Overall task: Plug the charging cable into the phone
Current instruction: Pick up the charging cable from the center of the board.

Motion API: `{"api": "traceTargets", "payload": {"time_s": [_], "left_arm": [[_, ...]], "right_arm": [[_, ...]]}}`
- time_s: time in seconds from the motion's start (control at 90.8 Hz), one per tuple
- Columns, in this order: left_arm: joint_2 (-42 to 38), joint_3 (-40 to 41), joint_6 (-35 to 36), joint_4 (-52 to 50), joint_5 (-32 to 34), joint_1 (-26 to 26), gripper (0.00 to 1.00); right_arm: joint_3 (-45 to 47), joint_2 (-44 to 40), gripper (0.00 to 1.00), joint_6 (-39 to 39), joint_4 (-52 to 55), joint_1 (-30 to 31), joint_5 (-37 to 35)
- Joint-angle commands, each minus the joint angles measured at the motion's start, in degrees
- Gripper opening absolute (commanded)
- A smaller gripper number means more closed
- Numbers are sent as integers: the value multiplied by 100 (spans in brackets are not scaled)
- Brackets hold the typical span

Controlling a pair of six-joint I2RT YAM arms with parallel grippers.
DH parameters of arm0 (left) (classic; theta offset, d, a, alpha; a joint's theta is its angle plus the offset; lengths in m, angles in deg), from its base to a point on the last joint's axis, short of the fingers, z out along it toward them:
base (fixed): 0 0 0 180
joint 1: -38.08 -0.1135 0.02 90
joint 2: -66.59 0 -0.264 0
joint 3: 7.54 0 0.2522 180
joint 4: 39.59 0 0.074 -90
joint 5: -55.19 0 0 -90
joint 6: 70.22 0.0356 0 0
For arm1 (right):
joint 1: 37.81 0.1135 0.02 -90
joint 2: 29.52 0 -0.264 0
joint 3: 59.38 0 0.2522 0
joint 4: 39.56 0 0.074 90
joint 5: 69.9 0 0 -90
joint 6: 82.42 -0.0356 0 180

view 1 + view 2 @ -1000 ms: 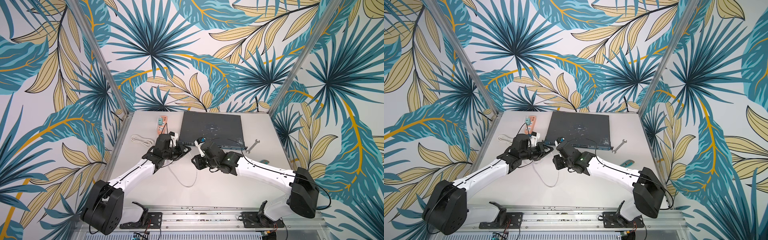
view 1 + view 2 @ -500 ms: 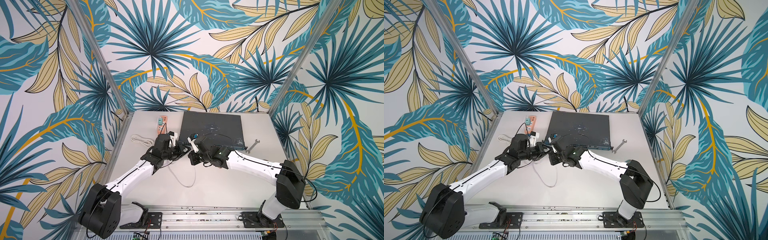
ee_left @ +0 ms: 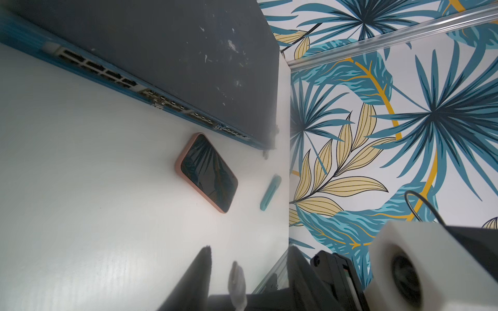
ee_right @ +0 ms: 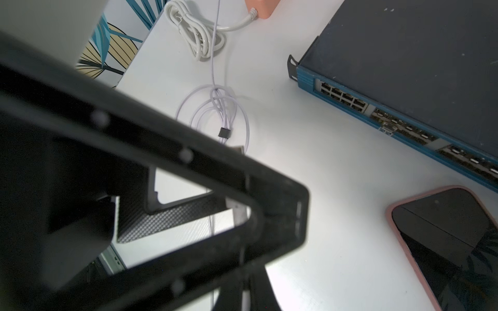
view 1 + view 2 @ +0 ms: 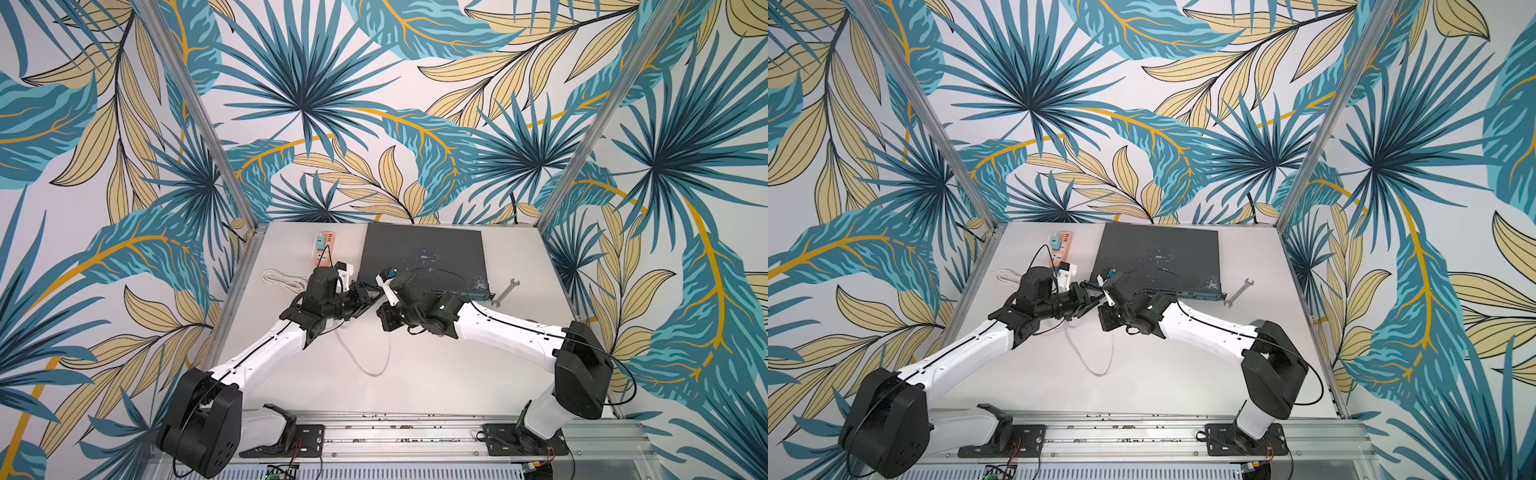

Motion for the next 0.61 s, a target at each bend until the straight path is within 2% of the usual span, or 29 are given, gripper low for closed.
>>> {"api": "traceTargets", "payload": {"time_s": [0.0,0.088,0.242,0.386,0.474,0.562,0.595], "left_arm": [[76,-157,-20,250,-47,-39,43],[143,-186,-20,283,-74,-32,37],[148,-167,-18,283,-55,-45,34],[139,-169,15,242,-71,-92,26],[155,-203,39,214,-97,-107,17],[174,-245,90,140,-83,-104,1],[178,-254,106,131,-88,-108,0]], "right_arm": [[174,-204,0,-35,-64,0,95],[206,-234,0,-60,-85,3,113],[259,-256,0,-103,-139,2,147],[291,-260,0,-142,-180,0,192],[276,-254,0,-150,-199,2,210],[274,-246,0,-156,-215,-4,234],[276,-248,0,-149,-223,1,255]]}}
